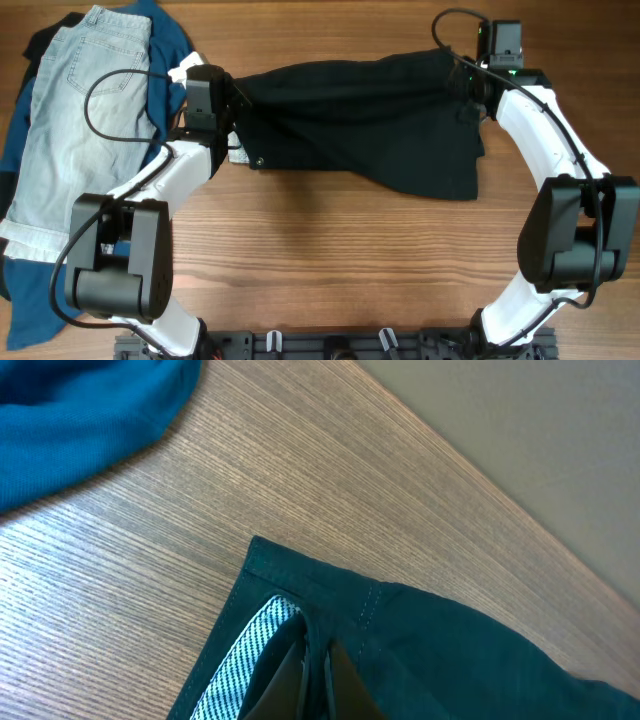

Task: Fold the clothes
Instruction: 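Swing the held shorts upward and fold them over toward the far side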

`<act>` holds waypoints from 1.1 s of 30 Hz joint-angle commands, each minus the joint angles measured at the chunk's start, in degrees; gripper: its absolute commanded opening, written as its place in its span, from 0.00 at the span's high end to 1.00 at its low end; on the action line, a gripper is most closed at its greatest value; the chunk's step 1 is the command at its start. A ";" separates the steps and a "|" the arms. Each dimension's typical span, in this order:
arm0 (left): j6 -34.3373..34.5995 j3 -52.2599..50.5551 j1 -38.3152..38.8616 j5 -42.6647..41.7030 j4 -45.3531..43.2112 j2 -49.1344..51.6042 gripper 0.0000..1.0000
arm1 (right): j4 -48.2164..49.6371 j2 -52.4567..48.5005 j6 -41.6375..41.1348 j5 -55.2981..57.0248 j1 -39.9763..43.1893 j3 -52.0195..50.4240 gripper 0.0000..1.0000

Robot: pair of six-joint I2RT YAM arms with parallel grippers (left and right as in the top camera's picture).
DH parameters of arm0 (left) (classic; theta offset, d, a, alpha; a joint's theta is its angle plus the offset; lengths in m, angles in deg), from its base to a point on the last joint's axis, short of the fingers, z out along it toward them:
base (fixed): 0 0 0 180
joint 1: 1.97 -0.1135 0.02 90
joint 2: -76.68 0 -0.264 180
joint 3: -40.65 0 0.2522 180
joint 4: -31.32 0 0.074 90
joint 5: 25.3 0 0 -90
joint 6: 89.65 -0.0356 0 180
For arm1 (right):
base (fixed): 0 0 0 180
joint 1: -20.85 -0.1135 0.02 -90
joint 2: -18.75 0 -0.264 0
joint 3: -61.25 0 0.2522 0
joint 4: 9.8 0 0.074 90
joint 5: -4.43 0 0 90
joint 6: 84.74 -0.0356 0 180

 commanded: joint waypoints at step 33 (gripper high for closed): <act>-1.16 0.59 0.00 4.42 -2.25 -5.95 0.96 | 30.03 2.99 16.55 -2.62 -3.82 1.38 0.96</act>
